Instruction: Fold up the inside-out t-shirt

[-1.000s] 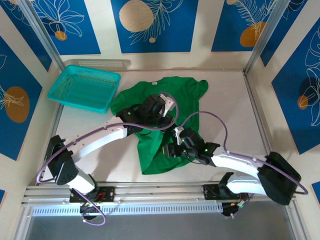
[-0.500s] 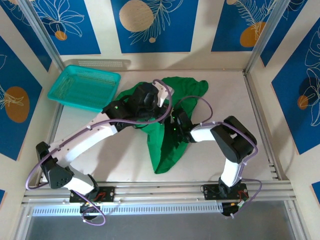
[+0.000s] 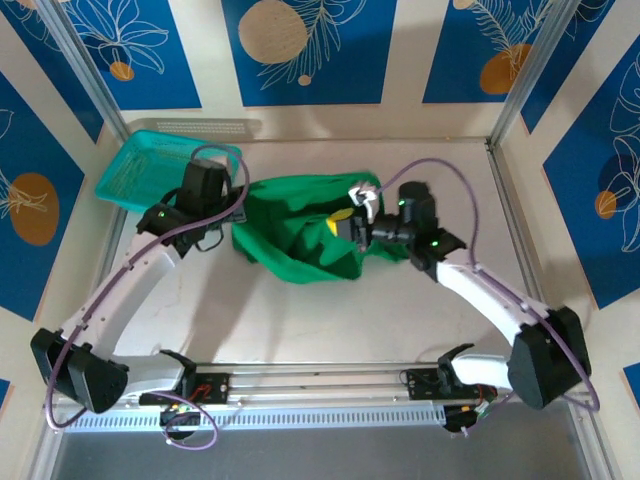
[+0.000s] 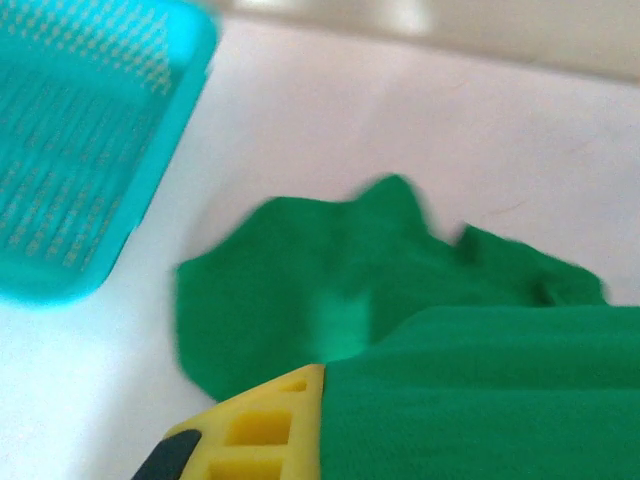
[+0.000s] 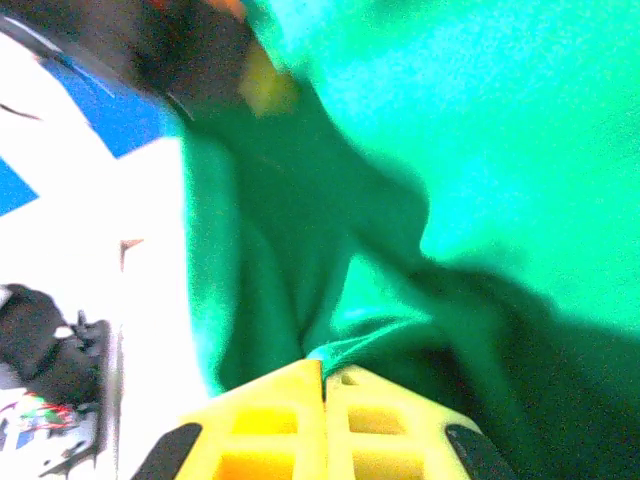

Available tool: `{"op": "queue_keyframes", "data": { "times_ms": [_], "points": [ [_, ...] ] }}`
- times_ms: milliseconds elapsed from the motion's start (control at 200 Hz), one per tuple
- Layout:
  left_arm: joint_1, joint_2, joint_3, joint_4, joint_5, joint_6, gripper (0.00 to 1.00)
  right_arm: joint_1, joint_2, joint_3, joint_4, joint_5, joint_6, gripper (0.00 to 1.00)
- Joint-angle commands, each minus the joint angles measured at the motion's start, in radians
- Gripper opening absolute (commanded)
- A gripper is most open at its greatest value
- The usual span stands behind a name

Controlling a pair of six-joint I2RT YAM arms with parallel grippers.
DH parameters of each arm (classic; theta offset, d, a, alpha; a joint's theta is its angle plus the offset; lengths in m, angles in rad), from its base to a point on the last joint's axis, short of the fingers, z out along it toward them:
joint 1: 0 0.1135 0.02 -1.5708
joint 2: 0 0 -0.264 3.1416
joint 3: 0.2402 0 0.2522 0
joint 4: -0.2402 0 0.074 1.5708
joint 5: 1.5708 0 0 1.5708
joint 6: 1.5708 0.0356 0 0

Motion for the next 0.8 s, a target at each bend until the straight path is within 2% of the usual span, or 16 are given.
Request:
{"op": "queue_keyframes", "data": {
  "times_ms": [0,70,120,225,370,400,450,510,535,585,610,650,700,755,796],
  "points": [
    [0.028,-0.074,-0.153,-0.042,0.003,-0.078,0.00,-0.081,0.024,0.059,-0.118,-0.390,-0.113,0.00],
    [0.039,-0.117,-0.278,-0.043,-0.011,-0.122,0.00,-0.080,0.011,0.114,-0.196,-0.388,-0.225,0.00],
    [0.042,-0.132,-0.369,-0.027,-0.010,-0.152,0.00,-0.094,0.007,0.152,-0.244,-0.439,-0.286,0.00],
    [0.052,-0.115,-0.545,0.063,0.042,-0.217,0.00,-0.160,0.000,0.181,-0.207,-0.546,-0.228,0.00],
    [0.061,-0.038,-0.640,0.121,0.072,-0.251,0.00,-0.198,-0.039,0.133,-0.208,-0.377,-0.199,0.00],
    [0.062,-0.027,-0.637,0.110,0.067,-0.240,0.10,-0.198,-0.042,0.128,-0.241,-0.342,-0.210,0.00],
    [0.061,-0.014,-0.620,0.088,0.083,-0.206,0.42,-0.184,-0.051,0.120,-0.295,-0.270,-0.224,0.00],
    [0.062,-0.008,-0.588,0.086,0.191,-0.128,0.72,-0.129,-0.074,0.101,-0.393,-0.105,-0.254,0.00],
    [0.060,-0.006,-0.569,0.085,0.256,-0.095,0.80,-0.099,-0.084,0.084,-0.425,-0.013,-0.244,0.00],
    [0.052,-0.006,-0.526,0.075,0.390,-0.039,0.85,-0.037,-0.101,0.030,-0.454,0.157,-0.173,0.00],
    [0.037,-0.011,-0.501,0.061,0.429,-0.021,0.92,-0.019,-0.112,-0.005,-0.463,0.192,-0.130,0.00],
    [0.011,-0.029,-0.462,0.025,0.448,0.003,0.94,-0.002,-0.133,-0.069,-0.475,0.224,-0.054,0.02],
    [-0.021,-0.055,-0.416,-0.022,0.448,0.025,0.95,0.015,-0.158,-0.140,-0.499,0.276,0.066,0.11],
    [-0.044,-0.078,-0.380,-0.038,0.477,0.034,0.95,0.021,-0.182,-0.210,-0.495,0.356,0.229,0.31],
    [-0.065,-0.082,-0.367,-0.011,0.513,0.033,0.95,0.015,-0.191,-0.261,-0.486,0.423,0.345,0.37]
  ]
}}
